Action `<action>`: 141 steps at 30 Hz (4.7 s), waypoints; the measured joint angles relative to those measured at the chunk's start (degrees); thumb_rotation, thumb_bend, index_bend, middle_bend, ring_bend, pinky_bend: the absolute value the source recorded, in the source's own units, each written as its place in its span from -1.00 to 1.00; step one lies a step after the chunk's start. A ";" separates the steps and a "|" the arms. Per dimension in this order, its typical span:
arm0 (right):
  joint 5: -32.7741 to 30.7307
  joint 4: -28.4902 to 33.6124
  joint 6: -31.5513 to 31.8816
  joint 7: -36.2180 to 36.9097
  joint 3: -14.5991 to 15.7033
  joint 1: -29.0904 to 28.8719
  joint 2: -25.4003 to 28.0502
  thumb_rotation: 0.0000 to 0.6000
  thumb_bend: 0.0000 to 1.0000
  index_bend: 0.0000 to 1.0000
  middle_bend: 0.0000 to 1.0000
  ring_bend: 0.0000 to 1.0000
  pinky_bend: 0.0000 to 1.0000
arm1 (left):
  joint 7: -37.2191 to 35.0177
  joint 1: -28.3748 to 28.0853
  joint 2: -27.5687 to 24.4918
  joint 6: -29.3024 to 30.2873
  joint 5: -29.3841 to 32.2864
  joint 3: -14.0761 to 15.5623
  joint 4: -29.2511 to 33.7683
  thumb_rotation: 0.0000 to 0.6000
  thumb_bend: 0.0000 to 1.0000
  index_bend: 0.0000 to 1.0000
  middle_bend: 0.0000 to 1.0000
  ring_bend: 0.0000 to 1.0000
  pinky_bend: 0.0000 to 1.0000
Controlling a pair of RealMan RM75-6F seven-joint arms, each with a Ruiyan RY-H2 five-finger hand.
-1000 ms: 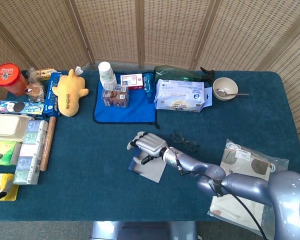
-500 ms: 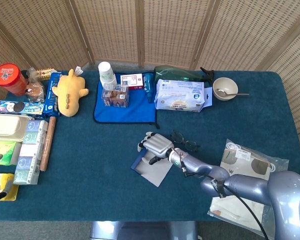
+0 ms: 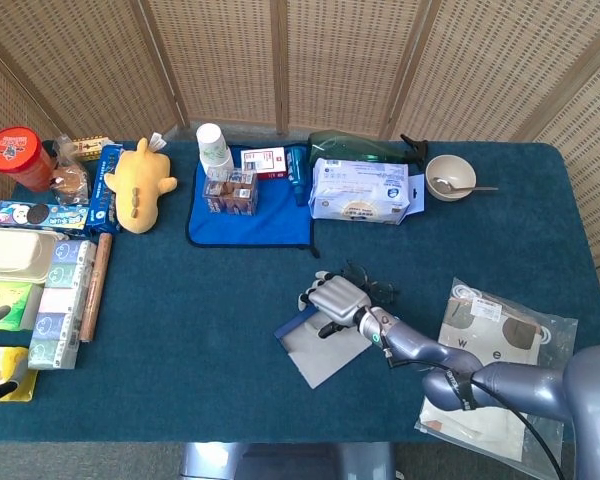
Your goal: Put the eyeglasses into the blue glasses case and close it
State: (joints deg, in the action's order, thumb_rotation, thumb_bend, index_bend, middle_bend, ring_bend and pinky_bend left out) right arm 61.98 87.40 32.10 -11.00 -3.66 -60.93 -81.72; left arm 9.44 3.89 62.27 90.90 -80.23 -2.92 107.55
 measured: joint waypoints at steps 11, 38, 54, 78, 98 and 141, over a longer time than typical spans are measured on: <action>1.75 3.40 5.84 2.82 -2.17 2.39 1.63 -0.32 -0.05 -0.46 -0.43 -0.58 -0.76 | 0.29 -0.15 -0.09 0.21 -0.62 0.12 0.42 1.00 -0.41 -0.68 -0.80 -1.00 -1.00; -5.24 -8.79 15.07 0.12 -5.69 8.37 -4.66 0.83 -0.65 -0.54 -0.46 -0.64 -0.72 | 0.17 -0.19 -0.66 1.02 -1.69 0.35 0.63 1.00 -0.41 -0.68 -0.80 -1.00 -1.00; -4.56 -12.14 14.76 -0.83 -5.76 9.54 -7.16 0.88 -0.66 -0.58 -0.46 -0.66 -0.72 | -0.64 0.38 -0.92 1.73 -2.33 0.74 0.24 1.00 -0.41 -0.68 -0.80 -1.00 -1.00; 4.00 -19.22 16.73 3.37 -4.26 12.99 -9.92 1.00 -0.66 -0.58 -0.46 -0.67 -0.71 | -1.67 1.29 -1.13 3.43 -4.19 1.16 0.16 1.00 -0.41 -0.68 -0.80 -1.00 -1.00; 6.14 -22.22 19.20 1.25 -4.69 15.72 -9.70 1.00 -0.66 -0.58 -0.46 -0.65 -0.69 | -3.09 1.77 -1.27 3.63 -4.54 1.47 -0.21 1.00 -0.41 -0.68 -0.80 -1.00 -1.00; -0.75 -26.15 13.43 -4.51 -8.54 13.04 -14.49 1.00 -0.36 0.40 0.09 0.01 -0.16 | -8.56 4.30 -1.23 5.66 -4.26 1.96 -3.81 1.00 -0.41 -0.65 -0.81 -1.00 -1.00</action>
State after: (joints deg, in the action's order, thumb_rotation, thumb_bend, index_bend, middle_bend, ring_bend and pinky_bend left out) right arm 61.23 61.25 45.52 -15.51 -12.21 -47.89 -96.22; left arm 0.87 8.19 61.05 96.56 -84.49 -0.97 103.74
